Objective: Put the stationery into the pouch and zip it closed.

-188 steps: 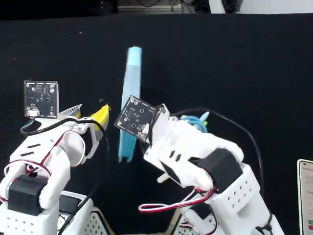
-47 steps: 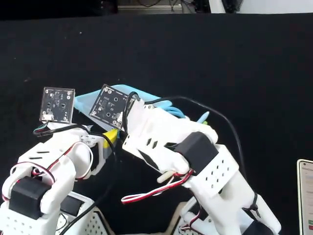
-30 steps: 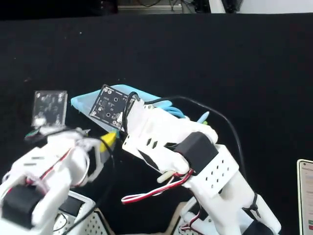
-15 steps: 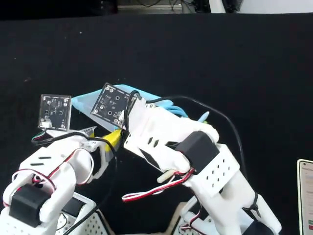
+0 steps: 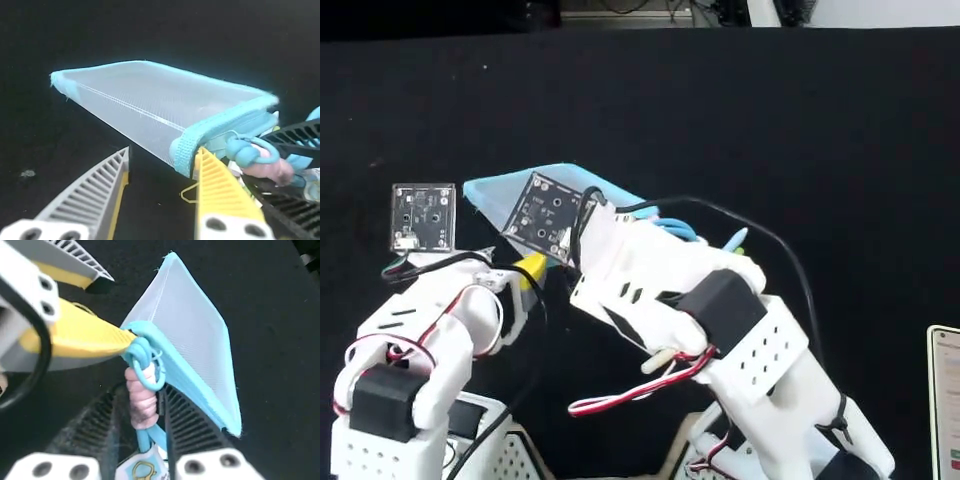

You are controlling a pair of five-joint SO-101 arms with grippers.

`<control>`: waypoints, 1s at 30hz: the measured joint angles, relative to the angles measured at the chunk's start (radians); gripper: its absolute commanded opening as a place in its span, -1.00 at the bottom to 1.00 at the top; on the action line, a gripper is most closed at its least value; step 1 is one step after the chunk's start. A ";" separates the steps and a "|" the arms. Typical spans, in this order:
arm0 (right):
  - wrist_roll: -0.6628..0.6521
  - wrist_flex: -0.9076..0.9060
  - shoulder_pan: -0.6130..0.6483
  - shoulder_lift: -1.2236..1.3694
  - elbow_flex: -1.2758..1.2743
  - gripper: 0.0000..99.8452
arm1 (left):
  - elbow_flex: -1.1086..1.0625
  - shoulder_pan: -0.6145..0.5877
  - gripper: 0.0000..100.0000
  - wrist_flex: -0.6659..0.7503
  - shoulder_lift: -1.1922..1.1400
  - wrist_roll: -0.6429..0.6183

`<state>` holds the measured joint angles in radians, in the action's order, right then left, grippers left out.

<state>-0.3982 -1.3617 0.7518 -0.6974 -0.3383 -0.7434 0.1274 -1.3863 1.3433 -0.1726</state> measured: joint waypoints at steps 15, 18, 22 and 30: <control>-0.057 -0.091 -0.100 0.000 0.000 -0.98 | 0.000 -0.103 -0.57 0.000 0.002 0.020; -0.058 -0.091 -0.138 0.000 0.000 -0.98 | 0.000 -0.104 -0.57 0.000 0.002 0.018; -0.058 -0.107 -0.183 0.000 0.000 -0.98 | 0.000 -0.104 -0.57 0.038 0.002 0.018; -0.106 -0.138 -0.305 0.000 0.000 -0.98 | 0.000 -0.104 -0.57 0.052 -0.002 0.018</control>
<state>-0.5040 -1.4998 0.4465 -0.6974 -0.3383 -0.7434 0.0230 -1.3341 1.3418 -0.1542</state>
